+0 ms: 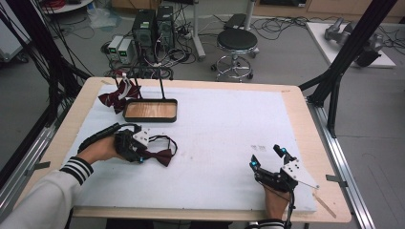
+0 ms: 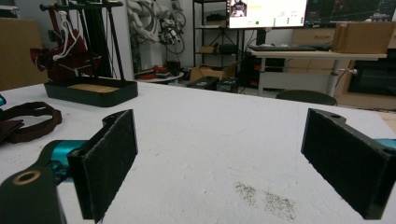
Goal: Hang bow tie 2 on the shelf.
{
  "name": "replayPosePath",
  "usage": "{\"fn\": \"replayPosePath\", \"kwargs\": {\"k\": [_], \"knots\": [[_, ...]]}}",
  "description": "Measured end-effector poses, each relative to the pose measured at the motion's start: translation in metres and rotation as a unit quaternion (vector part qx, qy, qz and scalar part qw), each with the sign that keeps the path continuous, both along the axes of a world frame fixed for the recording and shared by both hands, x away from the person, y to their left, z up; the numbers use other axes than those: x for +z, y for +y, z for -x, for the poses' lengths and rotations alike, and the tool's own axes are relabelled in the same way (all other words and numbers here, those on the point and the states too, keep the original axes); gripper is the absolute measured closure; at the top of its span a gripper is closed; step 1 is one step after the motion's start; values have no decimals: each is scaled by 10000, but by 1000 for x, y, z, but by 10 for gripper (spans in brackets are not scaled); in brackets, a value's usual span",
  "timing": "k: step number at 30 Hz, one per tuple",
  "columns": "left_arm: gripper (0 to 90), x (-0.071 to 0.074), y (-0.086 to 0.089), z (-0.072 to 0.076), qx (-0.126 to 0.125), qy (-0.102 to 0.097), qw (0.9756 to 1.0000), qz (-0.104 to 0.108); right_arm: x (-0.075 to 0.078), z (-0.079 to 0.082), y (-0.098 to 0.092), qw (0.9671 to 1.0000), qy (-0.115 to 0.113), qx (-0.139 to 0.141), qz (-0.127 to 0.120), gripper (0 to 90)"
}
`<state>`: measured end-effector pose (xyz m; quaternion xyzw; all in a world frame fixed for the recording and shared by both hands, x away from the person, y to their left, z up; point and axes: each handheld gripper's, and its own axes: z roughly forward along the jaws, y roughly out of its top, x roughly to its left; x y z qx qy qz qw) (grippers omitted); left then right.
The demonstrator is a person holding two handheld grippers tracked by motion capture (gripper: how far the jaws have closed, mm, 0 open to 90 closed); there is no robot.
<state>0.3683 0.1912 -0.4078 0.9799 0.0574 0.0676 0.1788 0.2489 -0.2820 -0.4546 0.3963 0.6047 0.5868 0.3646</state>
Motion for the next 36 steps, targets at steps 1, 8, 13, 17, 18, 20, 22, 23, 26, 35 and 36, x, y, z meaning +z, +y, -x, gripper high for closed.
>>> {"fn": "replayPosePath", "kwargs": {"k": [1,8,13,17,18,20,22,23,26,35,36], "knots": [[624,0,-1,0,7,55,10000,-4,0,0,0,10000,2,-3,-2,98],[734,0,-1,-1,36,295,9996,-13,0,0,0,10000,-10,-2,7,98],[744,1,-1,1,151,223,9996,73,0,0,0,10000,5,2,-1,98],[745,4,1,1,212,117,9995,217,0,0,0,10000,1,0,-3,98],[745,5,2,1,229,122,9992,312,0,0,0,10000,1,-1,-3,98],[745,8,4,1,313,106,9979,556,0,0,0,10000,2,0,-4,98],[745,12,6,2,371,78,9961,802,0,0,0,10000,1,1,-3,98],[745,14,7,2,394,60,9951,899,0,0,0,10000,2,0,-4,98],[745,19,11,2,464,3,9924,1136,0,0,0,10000,5,0,-3,98],[746,36,25,1,901,-214,9741,2064,0,0,0,10000,-8,4,10,98],[747,37,26,1,974,-274,9708,2174,0,0,0,10000,0,2,6,98]]}}
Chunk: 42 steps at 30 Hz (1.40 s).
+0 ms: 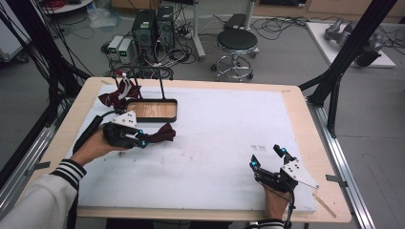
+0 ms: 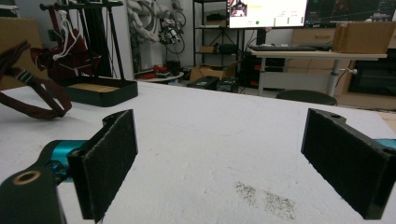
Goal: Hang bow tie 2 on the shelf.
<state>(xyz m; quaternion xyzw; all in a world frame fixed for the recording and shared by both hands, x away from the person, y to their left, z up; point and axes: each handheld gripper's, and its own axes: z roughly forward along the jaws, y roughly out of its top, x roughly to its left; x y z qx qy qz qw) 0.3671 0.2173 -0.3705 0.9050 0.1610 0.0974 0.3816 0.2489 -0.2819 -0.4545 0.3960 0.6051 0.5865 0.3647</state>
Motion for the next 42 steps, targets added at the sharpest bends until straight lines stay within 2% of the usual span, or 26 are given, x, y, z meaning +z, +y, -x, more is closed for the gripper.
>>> {"fn": "replayPosePath", "kwargs": {"k": [5,6,7,9,15,19,33,35,38,42], "knots": [[747,7,8,-2,314,-167,9988,350,0,0,0,10000,-12,7,10,98],[747,7,8,-2,314,-167,9988,350,0,0,0,10000,-12,8,6,98],[747,10,11,-2,423,-252,9977,471,0,0,0,10000,-12,7,6,98],[748,12,13,-2,549,-303,9958,663,0,0,0,10000,-9,3,6,98],[748,20,21,-3,799,-540,9906,970,0,0,0,10000,-12,1,11,98],[748,23,24,-4,866,-645,9876,1144,0,0,0,10000,-10,6,13,98],[749,36,25,-11,1200,-920,9771,1498,0,0,0,10000,-6,3,15,98],[749,37,26,-11,1187,-905,9771,1518,0,0,0,10000,11,10,11,98],[749,40,24,-13,1219,-926,9755,1579,0,0,0,10000,13,8,8,98],[749,42,22,-15,1293,-964,9723,1692,0,-1,0,10000,-13,8,19,98]]}}
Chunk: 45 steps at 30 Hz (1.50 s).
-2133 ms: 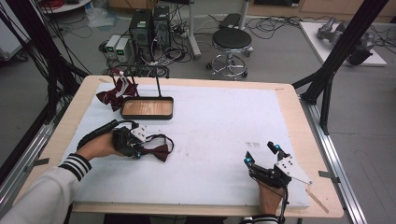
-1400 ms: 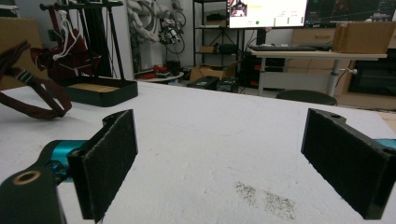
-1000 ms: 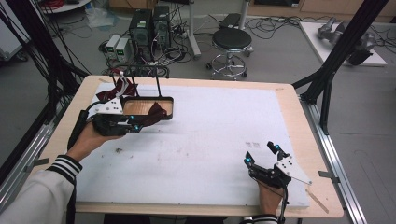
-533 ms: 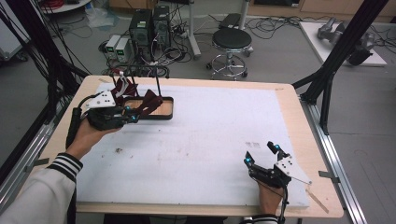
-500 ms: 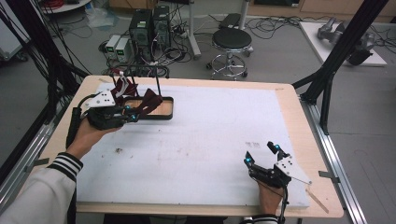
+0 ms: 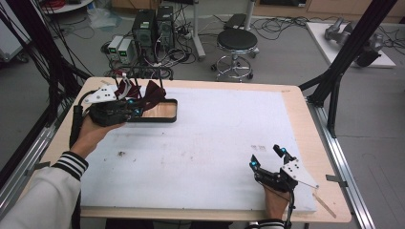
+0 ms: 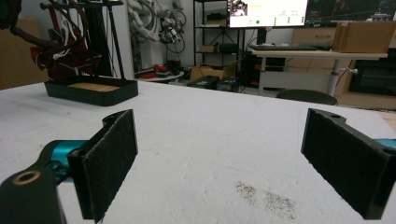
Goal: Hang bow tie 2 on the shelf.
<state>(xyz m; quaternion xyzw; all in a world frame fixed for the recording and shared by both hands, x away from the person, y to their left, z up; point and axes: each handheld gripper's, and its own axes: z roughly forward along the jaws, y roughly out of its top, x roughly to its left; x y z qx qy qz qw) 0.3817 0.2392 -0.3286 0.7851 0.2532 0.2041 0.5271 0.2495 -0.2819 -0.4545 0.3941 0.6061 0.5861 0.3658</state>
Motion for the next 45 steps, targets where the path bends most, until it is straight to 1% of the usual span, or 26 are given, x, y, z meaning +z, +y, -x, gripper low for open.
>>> {"fn": "replayPosePath", "kwargs": {"k": [4,9,13,19,21,23,24,27,30,34,35,36,37,38,40,45], "knots": [[749,2,-3,-3,22,-51,10000,52,0,0,0,10000,4,1,-11,98],[749,6,-7,-7,113,-116,9997,204,0,0,0,10000,7,6,-17,98],[749,8,-9,-12,159,-73,9991,388,0,0,0,10000,6,5,-13,98],[750,7,-11,-18,342,-77,9980,522,0,0,-1,10000,5,2,-5,98],[750,6,-12,-20,436,-84,9977,519,0,0,0,10000,17,3,-17,98],[750,5,-13,-22,452,-84,9976,514,0,0,-1,10000,-1,1,3,98],[750,4,-15,-24,524,-95,9972,521,0,0,0,10000,19,4,-18,98],[750,3,-17,-26,558,-101,9968,567,0,0,0,10000,29,7,-17,98],[750,0,-21,-31,691,-117,9958,589,0,0,0,10000,30,11,-23,98],[750,-3,-23,-36,895,-132,9935,691,0,0,0,10000,59,12,-38,98],[750,-3,-23,-37,912,-134,9931,724,0,0,0,10000,55,12,-36,98],[750,-3,-23,-37,912,-134,9931,724,0,0,0,10000,57,10,-38,98],[750,-5,-25,-38,998,-169,9924,706,0,0,0,10000,68,5,-44,98],[750,-5,-25,-38,998,-169,9924,706,0,0,-1,10000,37,6,-23,98],[750,-6,-26,-40,1111,-184,9911,710,0,0,-1,10000,49,9,-29,98],[750,-9,-28,-44,1244,-181,9895,718,0,0,-1,10000,40,7,-33,98]]}}
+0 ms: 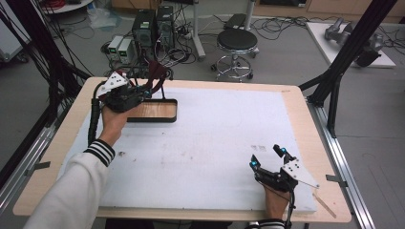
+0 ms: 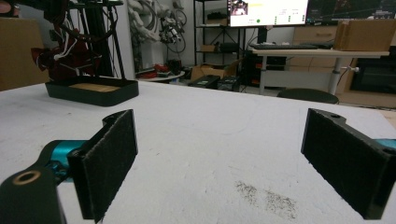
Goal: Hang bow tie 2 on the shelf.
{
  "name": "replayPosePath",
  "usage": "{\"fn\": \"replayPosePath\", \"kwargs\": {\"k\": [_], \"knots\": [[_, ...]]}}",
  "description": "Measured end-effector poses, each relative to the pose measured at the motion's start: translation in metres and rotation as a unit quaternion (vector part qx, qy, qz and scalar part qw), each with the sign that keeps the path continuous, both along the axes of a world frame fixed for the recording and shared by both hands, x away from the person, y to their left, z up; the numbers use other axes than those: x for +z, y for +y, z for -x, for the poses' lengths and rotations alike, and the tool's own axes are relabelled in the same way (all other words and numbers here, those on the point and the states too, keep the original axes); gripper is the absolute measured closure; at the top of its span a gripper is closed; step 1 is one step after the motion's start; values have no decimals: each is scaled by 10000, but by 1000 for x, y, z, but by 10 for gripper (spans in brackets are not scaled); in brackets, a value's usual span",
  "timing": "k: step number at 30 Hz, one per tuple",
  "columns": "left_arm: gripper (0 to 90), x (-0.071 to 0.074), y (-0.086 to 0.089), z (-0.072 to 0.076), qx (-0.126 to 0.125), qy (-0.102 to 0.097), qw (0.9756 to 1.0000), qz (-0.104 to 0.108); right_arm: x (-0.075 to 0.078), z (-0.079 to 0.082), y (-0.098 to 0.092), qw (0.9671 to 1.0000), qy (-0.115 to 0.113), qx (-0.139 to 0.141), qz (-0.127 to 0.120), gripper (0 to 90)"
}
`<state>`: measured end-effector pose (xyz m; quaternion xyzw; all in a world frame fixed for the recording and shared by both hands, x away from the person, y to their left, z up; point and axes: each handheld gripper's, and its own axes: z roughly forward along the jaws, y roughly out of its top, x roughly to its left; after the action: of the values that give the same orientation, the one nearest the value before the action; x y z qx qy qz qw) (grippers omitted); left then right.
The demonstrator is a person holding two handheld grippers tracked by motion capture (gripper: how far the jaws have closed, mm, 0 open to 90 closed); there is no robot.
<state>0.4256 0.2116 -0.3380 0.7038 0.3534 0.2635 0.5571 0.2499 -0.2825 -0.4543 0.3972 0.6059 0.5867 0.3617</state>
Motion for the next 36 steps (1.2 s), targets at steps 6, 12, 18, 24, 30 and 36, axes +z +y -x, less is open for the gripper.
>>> {"fn": "replayPosePath", "kwargs": {"k": [6,12,18,24,30,36], "knots": [[750,-4,-1,-4,185,52,9998,-24,0,0,0,10000,4,5,2,98],[754,-11,-1,-5,493,114,9987,-22,0,0,0,10000,4,5,-8,98],[756,-17,-4,-6,660,187,9976,-72,0,0,0,10000,-2,5,-1,98],[757,-21,-5,-6,872,237,9958,-162,0,0,0,10000,7,0,-1,98],[765,-28,-6,-6,920,390,9948,-215,0,0,0,10000,1,-2,-8,98],[769,-32,-5,-5,913,487,9941,-317,0,0,0,10000,-1,-7,-3,98]]}}
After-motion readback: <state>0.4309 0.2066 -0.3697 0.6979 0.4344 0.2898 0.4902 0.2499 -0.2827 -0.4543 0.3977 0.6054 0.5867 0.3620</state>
